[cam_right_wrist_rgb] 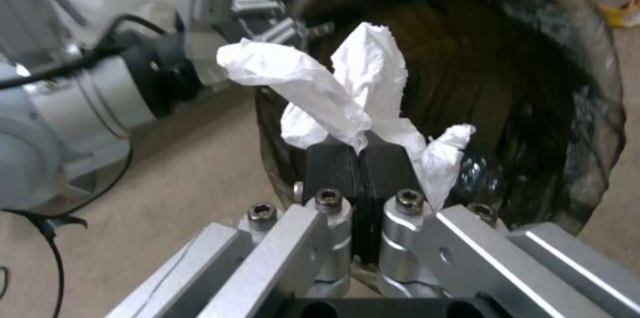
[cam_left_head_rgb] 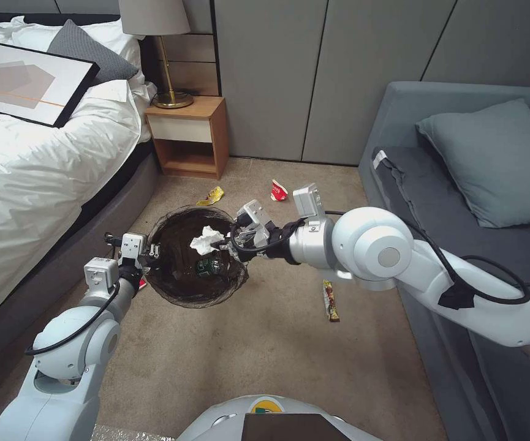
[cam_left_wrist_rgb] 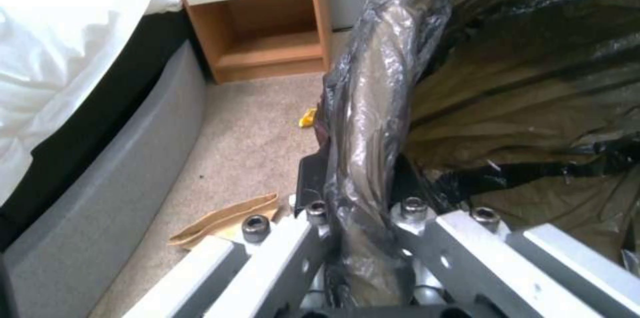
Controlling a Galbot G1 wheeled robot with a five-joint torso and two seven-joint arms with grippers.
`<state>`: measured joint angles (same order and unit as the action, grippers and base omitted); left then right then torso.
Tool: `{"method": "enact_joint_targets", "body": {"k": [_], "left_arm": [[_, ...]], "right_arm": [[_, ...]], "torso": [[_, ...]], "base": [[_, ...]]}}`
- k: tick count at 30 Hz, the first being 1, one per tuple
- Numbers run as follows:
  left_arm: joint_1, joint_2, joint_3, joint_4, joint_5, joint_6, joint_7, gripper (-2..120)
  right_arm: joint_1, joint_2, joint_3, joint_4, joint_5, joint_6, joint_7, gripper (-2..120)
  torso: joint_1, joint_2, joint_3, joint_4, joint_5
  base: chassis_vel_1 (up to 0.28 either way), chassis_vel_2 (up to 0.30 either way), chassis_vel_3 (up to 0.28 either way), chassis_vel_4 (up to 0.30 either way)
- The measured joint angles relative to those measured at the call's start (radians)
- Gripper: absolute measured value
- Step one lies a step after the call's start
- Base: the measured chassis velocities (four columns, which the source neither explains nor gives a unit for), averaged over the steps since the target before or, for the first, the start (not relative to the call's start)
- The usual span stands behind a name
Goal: Pick up the trash bin, then pick up the garbage from the floor and place it into the trash bin.
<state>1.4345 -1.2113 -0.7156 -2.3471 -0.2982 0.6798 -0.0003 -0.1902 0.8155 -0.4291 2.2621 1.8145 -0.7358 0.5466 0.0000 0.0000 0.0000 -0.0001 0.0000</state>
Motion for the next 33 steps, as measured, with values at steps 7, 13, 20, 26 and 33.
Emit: {"method": "enact_joint_targets", "body": {"k": [7,13,20,26,33], "left_arm": [[0.007,0.001,0.001,-0.016,0.000,0.001,0.000,0],[0.012,0.002,-0.003,-0.020,-0.002,0.001,0.001,0],[0.015,0.001,-0.007,-0.020,-0.002,0.001,0.001,0],[0.016,-0.003,-0.007,-0.017,-0.002,0.000,0.002,0],[0.012,-0.006,-0.009,-0.014,-0.003,-0.001,0.002,0]], "right_arm": [[-0.017,0.023,-0.022,-0.032,-0.006,0.000,0.008,0],[-0.004,0.055,-0.047,-0.067,-0.011,0.000,0.008,0],[0.019,0.083,-0.069,-0.099,-0.012,0.000,0.011,3],[0.012,0.088,-0.060,-0.111,-0.011,0.000,0.015,26],[0.000,0.091,-0.031,-0.112,-0.004,0.000,0.033,52]], "torso": [[0.000,0.000,0.000,0.0000,0.0000],[0.000,0.000,0.000,0.0001,0.0000],[0.000,0.000,0.000,0.0002,-0.0001],[0.000,0.000,0.000,0.0001,-0.0001],[0.000,0.000,0.000,0.0000,0.0000]], "base": [[0.000,0.000,0.000,0.000],[0.000,0.000,0.000,0.000],[0.000,0.000,0.000,0.000],[0.000,0.000,0.000,0.000],[0.000,0.000,0.000,0.000]]}}
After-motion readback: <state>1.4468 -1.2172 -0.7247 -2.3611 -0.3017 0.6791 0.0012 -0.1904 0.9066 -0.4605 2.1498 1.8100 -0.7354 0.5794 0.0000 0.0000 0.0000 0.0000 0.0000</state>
